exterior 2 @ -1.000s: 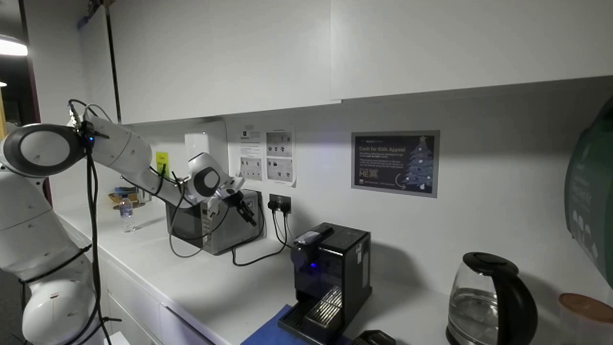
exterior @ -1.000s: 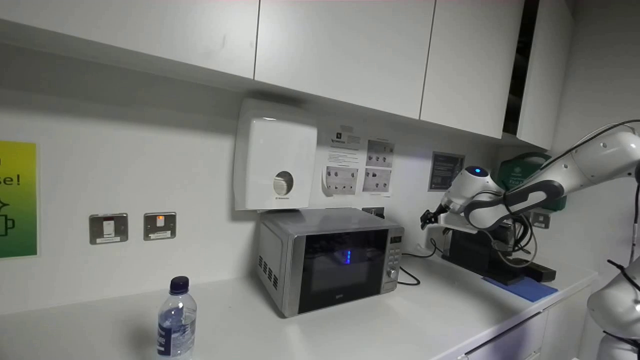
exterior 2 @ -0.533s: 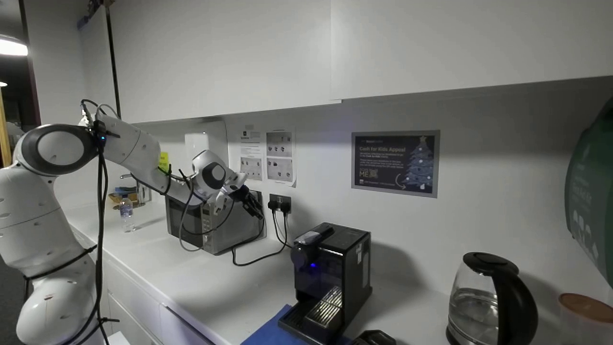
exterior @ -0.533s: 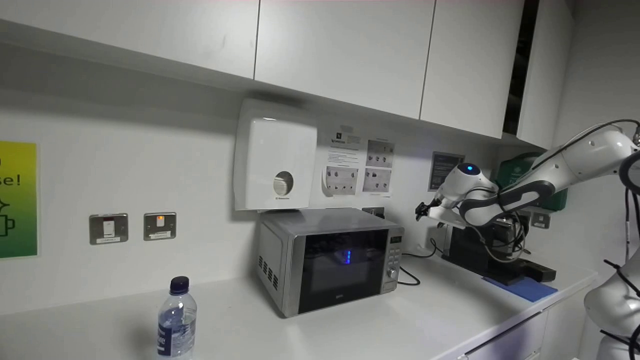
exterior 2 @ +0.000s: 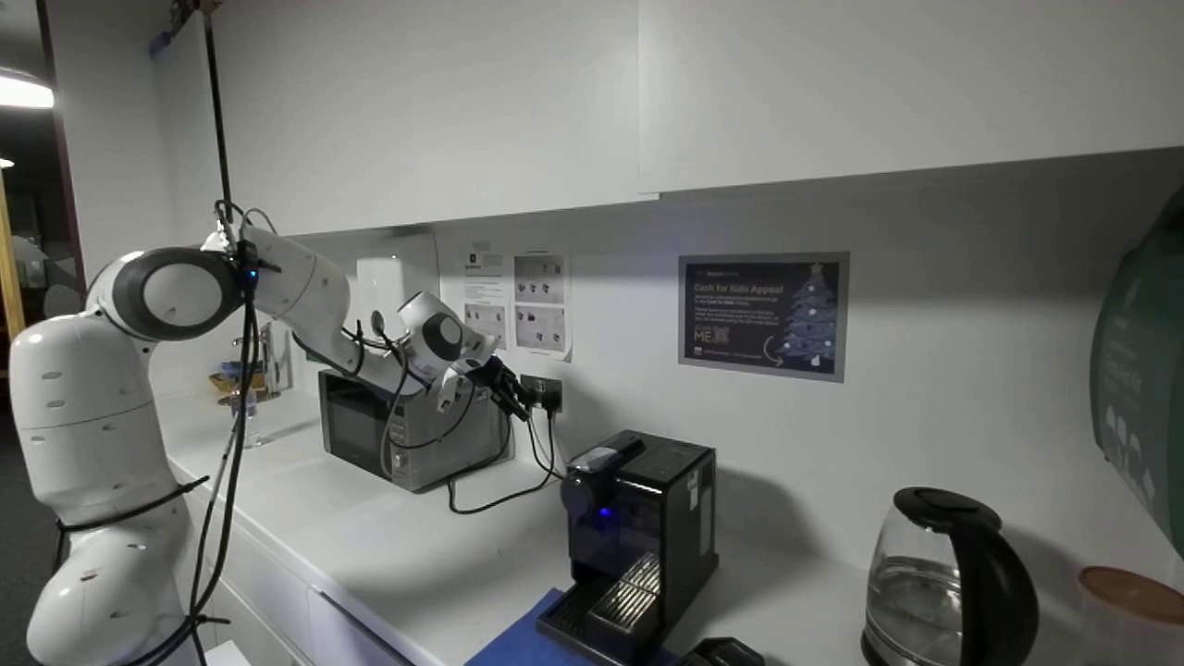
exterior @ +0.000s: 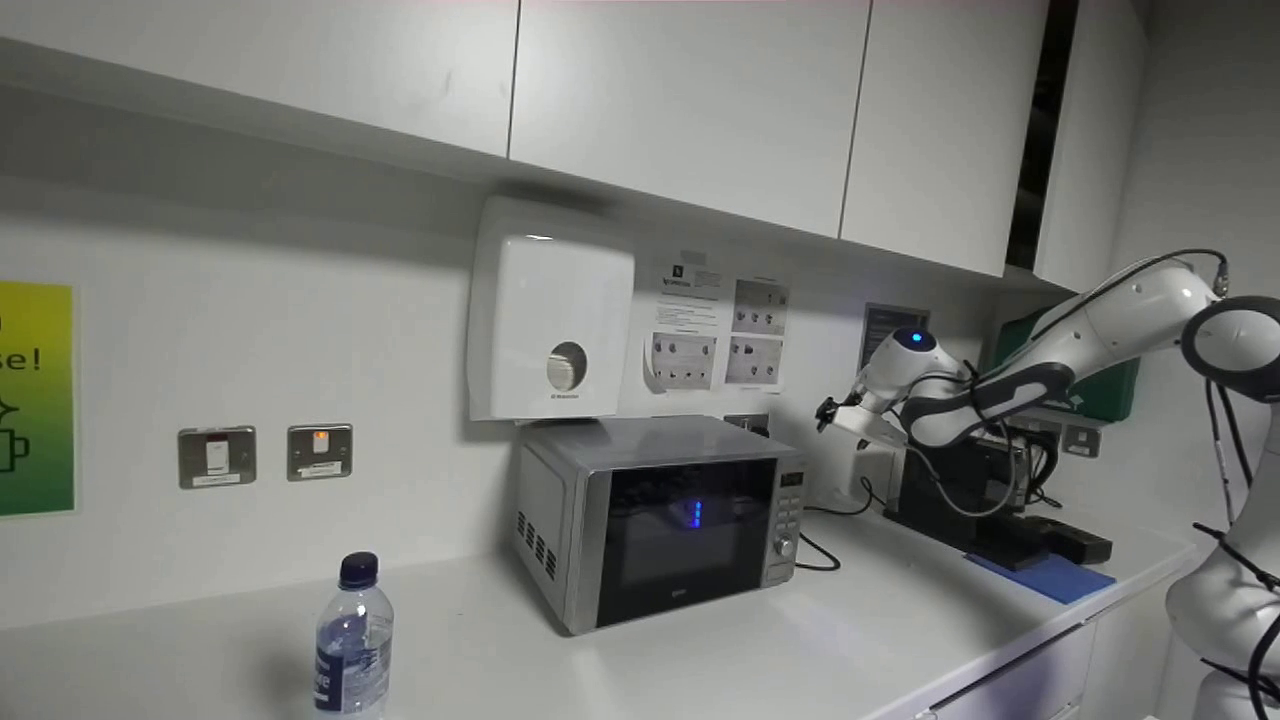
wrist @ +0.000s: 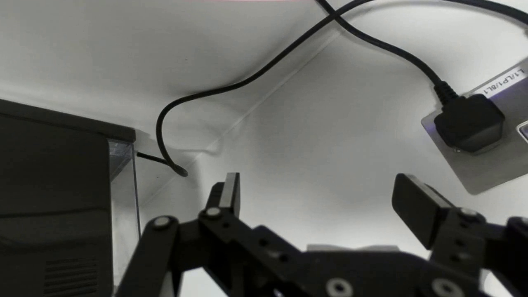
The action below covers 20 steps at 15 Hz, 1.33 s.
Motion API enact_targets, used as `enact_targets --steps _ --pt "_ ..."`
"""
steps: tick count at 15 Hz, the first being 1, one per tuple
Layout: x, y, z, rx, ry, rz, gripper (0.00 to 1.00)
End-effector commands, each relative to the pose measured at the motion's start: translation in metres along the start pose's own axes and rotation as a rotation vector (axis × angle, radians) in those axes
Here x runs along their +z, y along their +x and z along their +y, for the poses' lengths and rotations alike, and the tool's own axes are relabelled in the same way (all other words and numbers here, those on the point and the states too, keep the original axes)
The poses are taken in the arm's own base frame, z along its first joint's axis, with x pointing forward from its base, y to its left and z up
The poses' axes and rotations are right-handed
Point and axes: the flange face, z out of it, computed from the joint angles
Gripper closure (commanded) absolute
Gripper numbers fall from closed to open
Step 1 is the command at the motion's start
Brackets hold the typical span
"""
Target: Flip the socket's left switch
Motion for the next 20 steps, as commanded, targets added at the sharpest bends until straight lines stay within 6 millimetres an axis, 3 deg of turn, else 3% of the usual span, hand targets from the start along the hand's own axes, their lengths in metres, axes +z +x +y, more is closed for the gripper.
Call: enact_targets --steps 1,7,14,20 --pt "0.019 0.014 -0.021 0.031 0.027 -0.013 0.0" --pt "0.039 0.012 -0.045 0.023 0.06 -0.07 0.0" --pt "0.034 0.018 -0.08 -0.013 0.11 -0.074 0.0" --pt "0.032 0.009 -0.076 0.0 0.122 -0.075 0.0"
